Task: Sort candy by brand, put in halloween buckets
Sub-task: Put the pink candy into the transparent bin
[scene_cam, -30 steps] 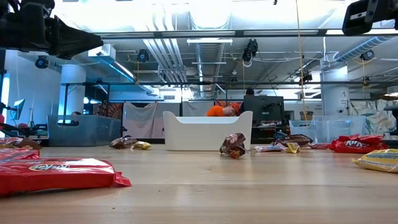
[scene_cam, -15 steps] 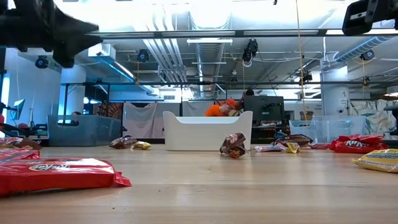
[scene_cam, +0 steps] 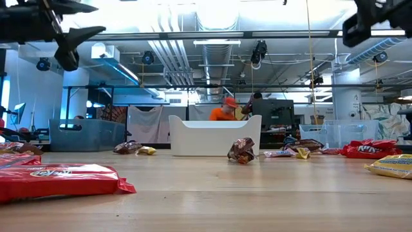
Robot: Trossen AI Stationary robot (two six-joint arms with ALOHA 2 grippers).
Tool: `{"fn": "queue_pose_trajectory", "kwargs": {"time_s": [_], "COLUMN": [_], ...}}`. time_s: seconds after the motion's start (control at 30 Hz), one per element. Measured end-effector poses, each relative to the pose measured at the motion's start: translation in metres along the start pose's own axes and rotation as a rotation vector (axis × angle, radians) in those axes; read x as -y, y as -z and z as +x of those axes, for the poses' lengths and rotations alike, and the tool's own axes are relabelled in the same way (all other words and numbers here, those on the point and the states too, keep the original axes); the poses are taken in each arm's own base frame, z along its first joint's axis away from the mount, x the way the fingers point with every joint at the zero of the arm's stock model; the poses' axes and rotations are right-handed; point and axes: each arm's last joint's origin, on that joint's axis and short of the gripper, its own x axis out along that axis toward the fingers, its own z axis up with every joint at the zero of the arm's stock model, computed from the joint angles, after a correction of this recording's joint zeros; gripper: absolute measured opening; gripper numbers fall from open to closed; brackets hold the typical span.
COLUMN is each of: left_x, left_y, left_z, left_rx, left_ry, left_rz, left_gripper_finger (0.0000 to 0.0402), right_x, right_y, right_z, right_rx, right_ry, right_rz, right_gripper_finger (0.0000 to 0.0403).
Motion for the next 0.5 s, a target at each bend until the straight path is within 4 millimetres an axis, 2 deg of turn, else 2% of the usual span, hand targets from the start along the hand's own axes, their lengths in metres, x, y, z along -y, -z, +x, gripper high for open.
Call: {"fn": "queue_pose_trajectory", "kwargs": {"time_s": [0.1, 0.2, 0.4, 0.5], "left_x": [0.004, 0.008, 0.005, 0.001], "left_y": [-0.001, 0.000, 0.014, 0.026], "left_z": [0.004, 0.010, 0.019, 0.023], "left_rx": [0.011, 0.032, -0.050, -0.133], "left_ry": [0.044, 0.062, 0.015, -0.034], "left_rz": [0.013, 0.040, 0.137, 0.092], "left_gripper_finger": [0.0147, 0.0147, 0.0147, 0.0147], "right_x": [-0.001, 0.001, 0.011, 0.012], "right_y": [-0.012, -0.020, -0.031, -0.040], "right_z": [0.009, 0.019, 0.048, 0.055], "right_rx": [-0.060, -0.193, -0.503, -0.596], "right_ry": [0.013, 0.058, 0.320, 0.419], "right_rz": [0.055, 0.088, 0.199, 0.283], "right_gripper_finger": [0.0203, 0.0203, 0.0203, 0.0203]}}
